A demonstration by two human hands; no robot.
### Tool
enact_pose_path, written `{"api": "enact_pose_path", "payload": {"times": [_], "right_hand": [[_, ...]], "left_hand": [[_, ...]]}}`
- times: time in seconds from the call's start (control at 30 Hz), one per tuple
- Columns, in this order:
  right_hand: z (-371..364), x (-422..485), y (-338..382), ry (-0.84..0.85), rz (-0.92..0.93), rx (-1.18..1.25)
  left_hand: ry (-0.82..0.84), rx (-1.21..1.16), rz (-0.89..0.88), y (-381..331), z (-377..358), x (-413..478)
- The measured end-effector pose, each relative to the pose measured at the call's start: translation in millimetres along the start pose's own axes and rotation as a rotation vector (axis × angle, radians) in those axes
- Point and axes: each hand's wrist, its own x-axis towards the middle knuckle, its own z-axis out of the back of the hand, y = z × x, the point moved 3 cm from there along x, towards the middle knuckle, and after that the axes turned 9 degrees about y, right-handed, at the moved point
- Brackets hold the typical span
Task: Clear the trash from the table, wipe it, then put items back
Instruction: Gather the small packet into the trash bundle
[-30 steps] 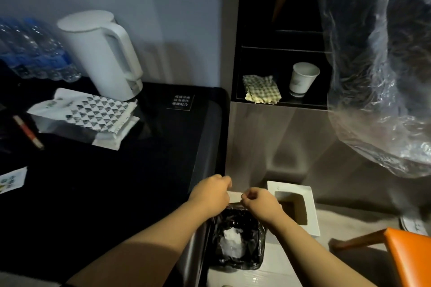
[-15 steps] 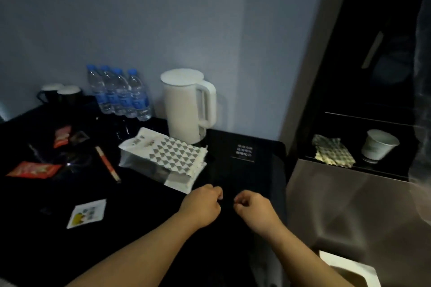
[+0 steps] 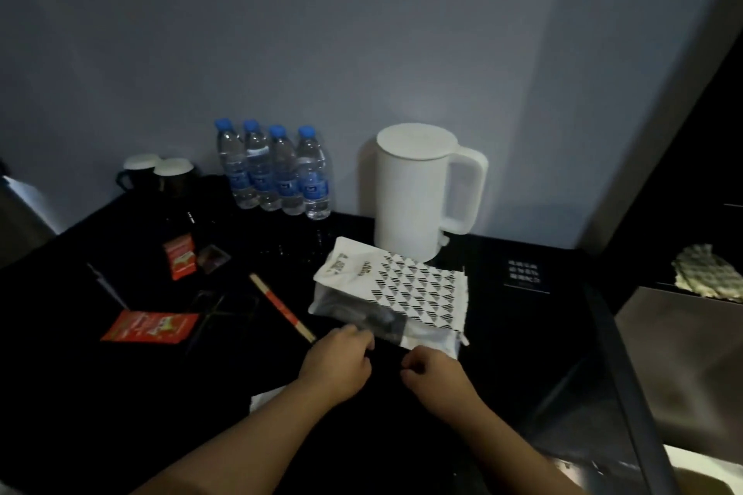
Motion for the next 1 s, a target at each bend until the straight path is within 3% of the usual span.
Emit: {"api": "enact_pose_path", "payload": {"times": [0.4,0.63,1.0], "right_hand": [[-58.7,12.4,11.5,0.201,-0.112,-0.331],[-67.4,5.8,13.2,0.202,-0.104,-0.505],[-86.2,-0.8,7.9,0.203,-0.074,-0.565]], "left_hand": [[0.380,0.018,0.151,95.0,-22.9,-41.0],[0.331,0.053,0.177,102.8,-35.6,-45.3],[0.246,0.030,0.203,105.7,-41.7,-48.6]]}}
